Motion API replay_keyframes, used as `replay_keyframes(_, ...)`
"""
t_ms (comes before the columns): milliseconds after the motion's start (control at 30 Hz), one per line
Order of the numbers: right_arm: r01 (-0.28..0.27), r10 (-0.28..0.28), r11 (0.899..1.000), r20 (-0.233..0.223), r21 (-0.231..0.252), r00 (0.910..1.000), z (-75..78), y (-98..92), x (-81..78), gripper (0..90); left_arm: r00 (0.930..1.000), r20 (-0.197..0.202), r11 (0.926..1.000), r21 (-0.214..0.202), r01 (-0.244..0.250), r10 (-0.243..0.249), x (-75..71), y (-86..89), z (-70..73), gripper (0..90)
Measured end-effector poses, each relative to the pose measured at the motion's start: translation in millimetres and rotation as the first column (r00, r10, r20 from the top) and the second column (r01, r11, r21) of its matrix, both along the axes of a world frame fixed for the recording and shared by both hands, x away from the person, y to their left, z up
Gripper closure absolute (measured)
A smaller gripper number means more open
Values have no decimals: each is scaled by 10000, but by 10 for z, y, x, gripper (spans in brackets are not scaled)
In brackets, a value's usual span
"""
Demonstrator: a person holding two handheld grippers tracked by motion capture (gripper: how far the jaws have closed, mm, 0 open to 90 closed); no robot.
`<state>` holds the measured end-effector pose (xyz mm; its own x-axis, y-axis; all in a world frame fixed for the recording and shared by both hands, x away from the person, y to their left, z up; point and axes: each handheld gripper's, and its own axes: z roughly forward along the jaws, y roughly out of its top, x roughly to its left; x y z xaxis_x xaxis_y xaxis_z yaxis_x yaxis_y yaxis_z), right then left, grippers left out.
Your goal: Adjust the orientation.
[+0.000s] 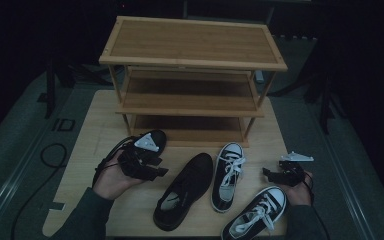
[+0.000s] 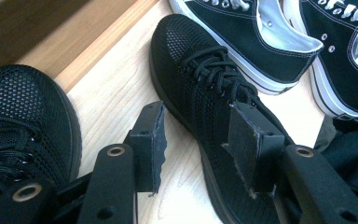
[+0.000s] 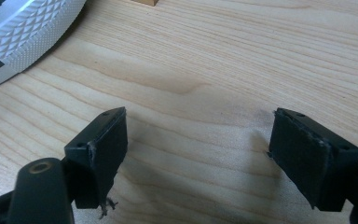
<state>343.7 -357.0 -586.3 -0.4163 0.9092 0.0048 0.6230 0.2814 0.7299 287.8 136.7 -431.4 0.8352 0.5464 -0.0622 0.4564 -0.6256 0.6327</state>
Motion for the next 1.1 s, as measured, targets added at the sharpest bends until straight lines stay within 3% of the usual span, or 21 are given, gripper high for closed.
replay_keyframes(1100, -4, 4, 10000, 0, 8, 10000, 0, -1, 0, 190, 9968, -230, 9958, 485, 771, -760, -67, -251, -63, 568)
